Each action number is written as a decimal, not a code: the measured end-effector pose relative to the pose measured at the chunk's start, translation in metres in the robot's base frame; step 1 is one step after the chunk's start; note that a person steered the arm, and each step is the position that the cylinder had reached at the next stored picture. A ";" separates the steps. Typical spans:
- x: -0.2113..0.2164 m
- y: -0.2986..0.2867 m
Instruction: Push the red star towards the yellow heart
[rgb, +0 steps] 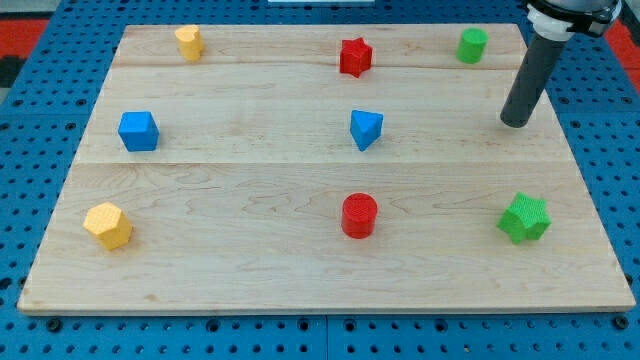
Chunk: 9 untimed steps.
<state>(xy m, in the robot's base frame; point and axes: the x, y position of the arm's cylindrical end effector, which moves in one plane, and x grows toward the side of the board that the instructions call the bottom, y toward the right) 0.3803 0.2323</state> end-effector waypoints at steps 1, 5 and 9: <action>-0.012 -0.023; -0.111 -0.154; -0.105 -0.195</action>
<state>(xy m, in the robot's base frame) 0.2752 0.0374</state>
